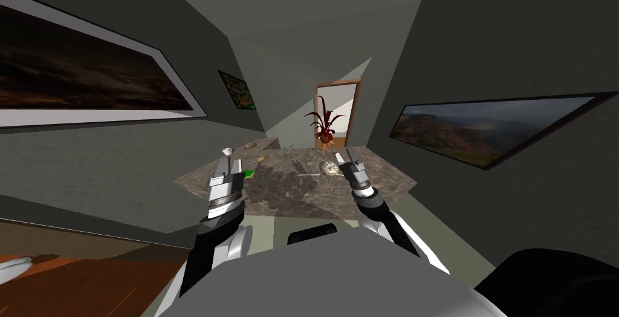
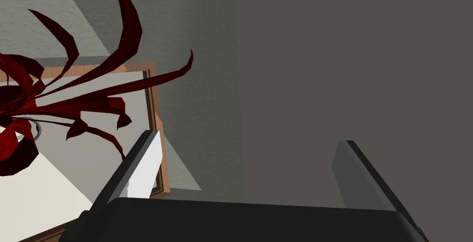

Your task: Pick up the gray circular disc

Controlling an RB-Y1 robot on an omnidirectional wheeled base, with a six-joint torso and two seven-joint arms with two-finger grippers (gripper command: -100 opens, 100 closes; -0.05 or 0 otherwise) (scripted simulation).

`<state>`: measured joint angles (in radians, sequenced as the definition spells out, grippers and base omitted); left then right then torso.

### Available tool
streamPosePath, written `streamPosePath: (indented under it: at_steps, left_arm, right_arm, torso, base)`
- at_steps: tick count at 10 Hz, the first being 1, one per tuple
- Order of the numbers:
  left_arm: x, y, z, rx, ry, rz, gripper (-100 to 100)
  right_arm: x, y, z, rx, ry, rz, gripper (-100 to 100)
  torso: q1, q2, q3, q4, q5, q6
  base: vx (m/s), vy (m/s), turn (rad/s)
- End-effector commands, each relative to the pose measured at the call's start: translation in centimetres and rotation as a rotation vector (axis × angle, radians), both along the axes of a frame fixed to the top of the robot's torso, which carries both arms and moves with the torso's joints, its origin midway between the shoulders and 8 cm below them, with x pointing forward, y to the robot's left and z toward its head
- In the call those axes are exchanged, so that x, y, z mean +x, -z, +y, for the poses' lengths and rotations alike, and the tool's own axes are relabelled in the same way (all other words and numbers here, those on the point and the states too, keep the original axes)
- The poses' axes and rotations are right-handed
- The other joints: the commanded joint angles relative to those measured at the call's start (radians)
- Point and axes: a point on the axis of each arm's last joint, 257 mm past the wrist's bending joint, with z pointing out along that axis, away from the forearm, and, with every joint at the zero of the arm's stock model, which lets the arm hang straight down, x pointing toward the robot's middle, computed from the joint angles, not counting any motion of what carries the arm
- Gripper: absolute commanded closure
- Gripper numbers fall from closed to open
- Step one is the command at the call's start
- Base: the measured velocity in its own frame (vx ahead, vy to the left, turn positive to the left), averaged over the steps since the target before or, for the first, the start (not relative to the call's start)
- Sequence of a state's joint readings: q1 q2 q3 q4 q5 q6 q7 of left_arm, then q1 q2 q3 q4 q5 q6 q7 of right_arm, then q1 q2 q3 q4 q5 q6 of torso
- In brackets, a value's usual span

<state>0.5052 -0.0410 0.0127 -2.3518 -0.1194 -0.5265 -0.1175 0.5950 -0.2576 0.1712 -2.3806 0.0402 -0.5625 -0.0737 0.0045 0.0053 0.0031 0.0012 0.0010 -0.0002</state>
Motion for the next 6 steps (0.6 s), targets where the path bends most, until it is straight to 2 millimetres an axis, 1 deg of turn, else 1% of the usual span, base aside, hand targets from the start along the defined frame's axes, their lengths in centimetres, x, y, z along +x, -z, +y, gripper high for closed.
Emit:
streamPosePath:
  at_steps: [1, 2, 3, 4, 5, 6]
  left_arm:
    - [0.0, 0.0, 0.0, 0.0, 0.0, 0.0, 0]
    - [0.0, 0.0, 0.0, 0.0, 0.0, 0.0, 0]
    - [0.0, 0.0, 0.0, 0.0, 0.0, 0.0, 0]
    - [0.0, 0.0, 0.0, 0.0, 0.0, 0.0, 0]
    - [0.0, 0.0, 0.0, 0.0, 0.0, 0.0, 0]
    - [0.0, 0.0, 0.0, 0.0, 0.0, 0.0, 0]
  right_arm:
    - [-0.4, 0.0, 0.9, -0.013, -0.034, 0.001, -100]
    - [-1.0, 0.3, 1.9, -0.023, -0.082, 0.01, -100]
    - [-1.5, 0.6, 2.7, -0.021, -0.122, 0.021, -100]
    - [-1.6, 0.9, 3.0, -0.041, -0.136, 0.027, -100]
    - [-2.2, 1.4, 3.7, -0.04, -0.179, 0.046, -100]
    - [-2.2, 1.6, 3.9, -0.056, -0.19, 0.051, -100]
  torso:
    - [0.0, 0.0, 0.0, 0.0, 0.0, 0.0]
    - [-0.001, -0.001, 0.0, 0.0, 0.0, 0.0]
    - [0.0, -0.001, -0.001, 0.0, 0.0, 0.0]
    - [0.001, -0.001, 0.0, 0.0, 0.0, 0.0]
    - [-0.001, -0.001, -0.001, 0.0, 0.0, 0.0]
    - [0.0, -0.001, -0.001, 0.0, 0.0, 0.0]
  base:
    - [-0.059, 0.061, 0.042]
    - [-0.055, 0.068, 0.098]
    - [-0.067, 0.093, 0.227]
    - [-0.05, 0.063, 0.058]
    - [-0.056, 0.072, 0.127]
    - [-0.039, 0.044, 0.06]
